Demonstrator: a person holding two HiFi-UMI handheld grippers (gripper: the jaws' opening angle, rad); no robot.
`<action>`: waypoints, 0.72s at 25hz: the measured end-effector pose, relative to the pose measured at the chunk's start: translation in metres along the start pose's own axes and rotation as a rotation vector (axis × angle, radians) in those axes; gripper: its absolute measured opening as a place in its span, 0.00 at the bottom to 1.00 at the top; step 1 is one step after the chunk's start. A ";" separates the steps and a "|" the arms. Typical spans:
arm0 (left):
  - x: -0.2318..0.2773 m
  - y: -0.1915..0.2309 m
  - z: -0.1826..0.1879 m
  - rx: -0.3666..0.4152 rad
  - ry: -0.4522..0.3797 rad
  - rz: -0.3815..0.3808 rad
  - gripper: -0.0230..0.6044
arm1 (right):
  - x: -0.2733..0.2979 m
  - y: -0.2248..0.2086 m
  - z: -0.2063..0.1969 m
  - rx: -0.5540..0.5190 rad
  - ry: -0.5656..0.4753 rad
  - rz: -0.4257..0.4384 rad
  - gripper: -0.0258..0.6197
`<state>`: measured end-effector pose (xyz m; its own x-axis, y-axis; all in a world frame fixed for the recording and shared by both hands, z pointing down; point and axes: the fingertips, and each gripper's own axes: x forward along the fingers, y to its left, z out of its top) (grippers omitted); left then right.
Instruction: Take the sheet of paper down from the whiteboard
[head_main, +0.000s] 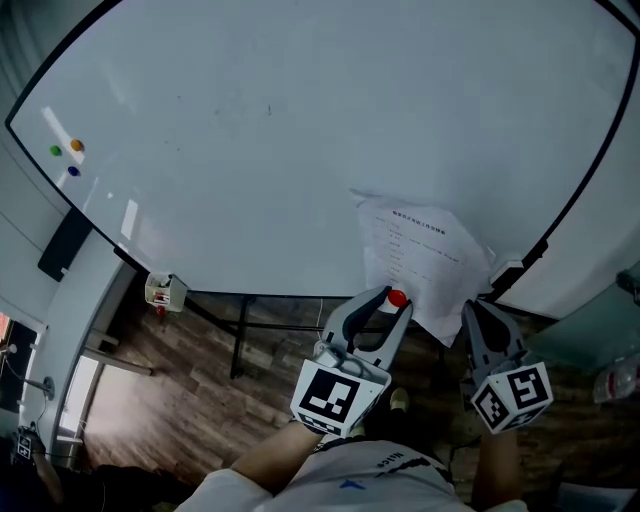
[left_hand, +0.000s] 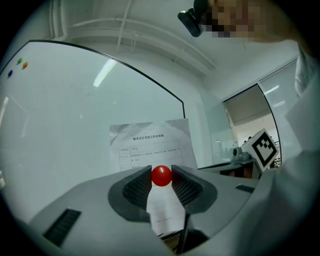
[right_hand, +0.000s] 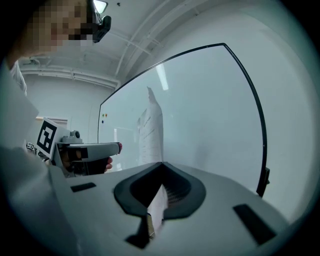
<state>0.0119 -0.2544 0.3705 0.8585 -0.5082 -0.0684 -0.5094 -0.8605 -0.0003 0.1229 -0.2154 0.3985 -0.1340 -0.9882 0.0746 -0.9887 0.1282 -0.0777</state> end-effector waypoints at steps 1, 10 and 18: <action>-0.002 -0.001 0.000 -0.003 0.001 -0.002 0.25 | -0.003 0.001 0.000 -0.005 0.003 -0.004 0.06; -0.016 -0.004 -0.006 -0.019 0.023 0.006 0.25 | -0.013 0.011 0.003 -0.029 -0.007 -0.007 0.06; -0.016 -0.004 0.004 -0.009 0.014 0.015 0.25 | -0.013 0.013 0.008 -0.028 -0.017 0.015 0.06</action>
<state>-0.0004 -0.2429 0.3680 0.8514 -0.5217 -0.0548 -0.5221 -0.8529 0.0092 0.1127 -0.2015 0.3890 -0.1475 -0.9874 0.0566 -0.9882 0.1448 -0.0505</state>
